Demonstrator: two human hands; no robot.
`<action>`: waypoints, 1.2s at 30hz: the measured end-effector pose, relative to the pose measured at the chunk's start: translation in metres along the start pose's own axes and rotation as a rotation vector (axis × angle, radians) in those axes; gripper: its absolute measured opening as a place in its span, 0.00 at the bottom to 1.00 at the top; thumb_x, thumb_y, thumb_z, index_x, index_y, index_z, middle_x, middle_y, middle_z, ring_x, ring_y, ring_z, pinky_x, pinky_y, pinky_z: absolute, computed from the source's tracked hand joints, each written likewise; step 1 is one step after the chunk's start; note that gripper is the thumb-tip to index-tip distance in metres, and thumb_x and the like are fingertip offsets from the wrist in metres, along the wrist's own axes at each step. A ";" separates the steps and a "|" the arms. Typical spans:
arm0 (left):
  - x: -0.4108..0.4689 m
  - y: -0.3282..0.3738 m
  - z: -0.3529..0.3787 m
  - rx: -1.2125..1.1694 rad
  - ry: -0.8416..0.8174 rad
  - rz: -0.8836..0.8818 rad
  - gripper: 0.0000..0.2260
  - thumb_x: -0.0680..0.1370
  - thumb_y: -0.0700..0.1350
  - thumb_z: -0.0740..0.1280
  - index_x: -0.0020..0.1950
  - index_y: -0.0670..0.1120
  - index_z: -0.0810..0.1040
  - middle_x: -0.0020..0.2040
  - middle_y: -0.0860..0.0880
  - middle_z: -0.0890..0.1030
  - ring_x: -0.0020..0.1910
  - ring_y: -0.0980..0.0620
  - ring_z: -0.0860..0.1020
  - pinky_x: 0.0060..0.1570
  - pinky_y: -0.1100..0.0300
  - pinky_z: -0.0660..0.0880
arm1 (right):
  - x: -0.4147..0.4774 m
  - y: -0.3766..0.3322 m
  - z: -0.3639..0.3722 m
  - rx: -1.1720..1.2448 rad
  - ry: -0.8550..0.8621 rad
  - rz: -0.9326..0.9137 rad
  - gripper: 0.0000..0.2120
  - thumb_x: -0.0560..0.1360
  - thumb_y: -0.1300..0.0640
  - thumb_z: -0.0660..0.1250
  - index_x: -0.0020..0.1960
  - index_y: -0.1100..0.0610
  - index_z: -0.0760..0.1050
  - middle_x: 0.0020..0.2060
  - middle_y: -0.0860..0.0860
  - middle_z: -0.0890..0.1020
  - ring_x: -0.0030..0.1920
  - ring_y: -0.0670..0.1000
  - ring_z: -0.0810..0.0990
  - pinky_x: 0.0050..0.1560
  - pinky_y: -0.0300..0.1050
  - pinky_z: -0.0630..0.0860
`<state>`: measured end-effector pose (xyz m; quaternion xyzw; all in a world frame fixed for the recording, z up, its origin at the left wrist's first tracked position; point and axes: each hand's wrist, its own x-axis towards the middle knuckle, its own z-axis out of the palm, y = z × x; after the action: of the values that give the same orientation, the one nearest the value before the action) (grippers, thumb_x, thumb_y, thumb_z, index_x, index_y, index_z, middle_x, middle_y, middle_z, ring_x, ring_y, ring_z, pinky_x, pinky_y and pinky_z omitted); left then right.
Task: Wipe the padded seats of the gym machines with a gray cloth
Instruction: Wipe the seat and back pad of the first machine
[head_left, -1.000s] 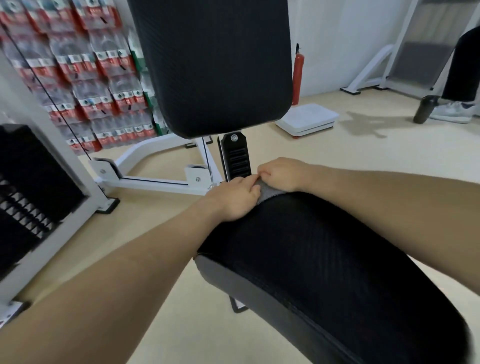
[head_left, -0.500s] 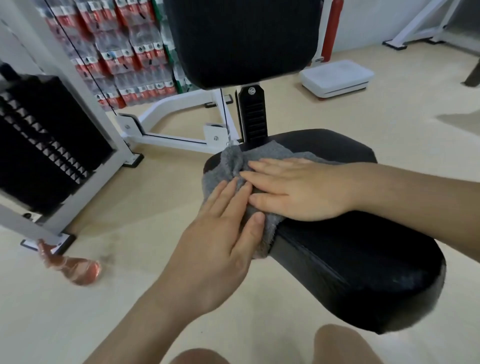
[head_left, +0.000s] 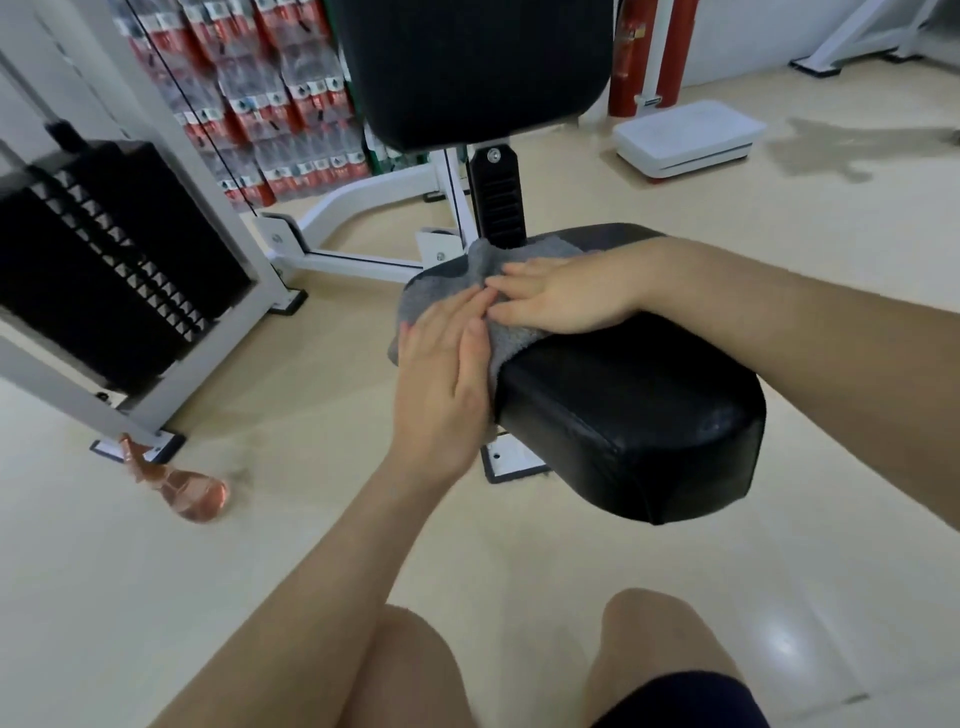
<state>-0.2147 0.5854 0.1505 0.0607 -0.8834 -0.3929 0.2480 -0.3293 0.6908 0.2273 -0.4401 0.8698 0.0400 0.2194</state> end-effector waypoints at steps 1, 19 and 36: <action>-0.010 0.008 0.004 -0.046 0.014 -0.002 0.21 0.81 0.51 0.48 0.69 0.48 0.72 0.70 0.51 0.72 0.71 0.54 0.65 0.72 0.47 0.57 | -0.011 -0.003 0.002 0.001 0.008 -0.020 0.27 0.81 0.41 0.42 0.77 0.49 0.46 0.78 0.52 0.48 0.77 0.52 0.47 0.74 0.51 0.44; -0.022 0.035 -0.045 -0.402 0.049 -0.279 0.05 0.69 0.39 0.74 0.42 0.47 0.84 0.38 0.51 0.84 0.38 0.55 0.81 0.37 0.58 0.80 | -0.088 -0.003 0.037 0.503 0.877 -0.272 0.08 0.70 0.51 0.72 0.48 0.43 0.82 0.50 0.40 0.80 0.54 0.46 0.72 0.58 0.40 0.68; 0.073 0.065 -0.084 0.237 0.330 0.091 0.05 0.73 0.48 0.71 0.48 0.52 0.84 0.45 0.53 0.80 0.46 0.54 0.77 0.50 0.51 0.76 | -0.059 0.011 -0.042 0.527 1.157 -0.129 0.06 0.79 0.56 0.59 0.50 0.57 0.73 0.29 0.40 0.70 0.29 0.38 0.69 0.33 0.28 0.65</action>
<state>-0.2322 0.5520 0.2736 0.1131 -0.8726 -0.2592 0.3981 -0.3216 0.7311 0.2882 -0.3732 0.8000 -0.4328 -0.1829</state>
